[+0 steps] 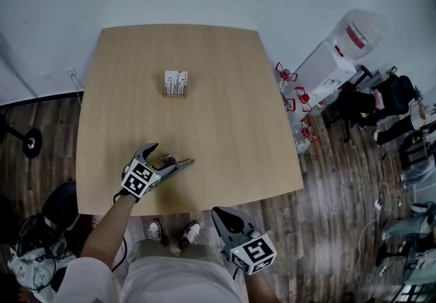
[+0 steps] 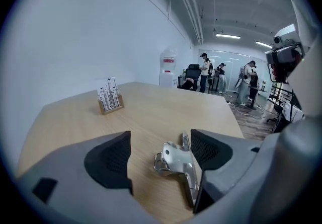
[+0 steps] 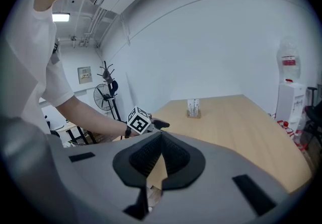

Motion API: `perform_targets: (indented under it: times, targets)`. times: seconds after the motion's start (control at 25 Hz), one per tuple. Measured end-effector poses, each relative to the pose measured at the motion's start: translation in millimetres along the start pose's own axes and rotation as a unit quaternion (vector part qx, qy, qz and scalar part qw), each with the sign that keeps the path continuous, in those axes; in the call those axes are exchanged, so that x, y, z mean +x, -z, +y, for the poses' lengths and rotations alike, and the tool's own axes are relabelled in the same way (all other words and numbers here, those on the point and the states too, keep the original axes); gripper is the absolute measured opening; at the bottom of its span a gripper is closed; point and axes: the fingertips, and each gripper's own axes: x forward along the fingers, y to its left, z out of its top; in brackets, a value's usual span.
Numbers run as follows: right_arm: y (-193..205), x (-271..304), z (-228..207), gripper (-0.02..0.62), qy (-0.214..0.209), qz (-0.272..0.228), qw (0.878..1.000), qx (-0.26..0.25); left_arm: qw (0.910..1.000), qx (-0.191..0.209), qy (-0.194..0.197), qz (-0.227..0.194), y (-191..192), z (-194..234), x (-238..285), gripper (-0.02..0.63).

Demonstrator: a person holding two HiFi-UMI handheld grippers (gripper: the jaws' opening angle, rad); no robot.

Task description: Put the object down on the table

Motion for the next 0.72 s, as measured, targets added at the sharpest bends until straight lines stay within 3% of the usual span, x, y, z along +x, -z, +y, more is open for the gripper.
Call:
perform_targets:
  times: [0.16,0.44,0.52,0.6,0.72]
  targets:
    - [-14,2,15,-0.002,-0.019,-0.020,1.000,-0.008,0.9999,-0.005,-0.014,-0.008,1,5,-24,0.357]
    - [-38,6,27,-0.002,-0.006,-0.048,0.998,-0.045,0.9991,-0.003,-0.032,-0.027,-8,10,-61,0.349]
    - [-45,6,29,-0.002,-0.004,-0.057,0.997,-0.050,0.9987,-0.001,-0.040,-0.030,-12,10,-72,0.305]
    - [-53,8,29,-0.002,0.000,-0.065,0.996,-0.054,0.9982,-0.001,-0.047,-0.038,-18,9,-83,0.137]
    - [-64,12,30,-0.002,0.005,-0.077,0.995,-0.063,0.9970,-0.003,-0.053,-0.057,-31,7,-101,0.056]
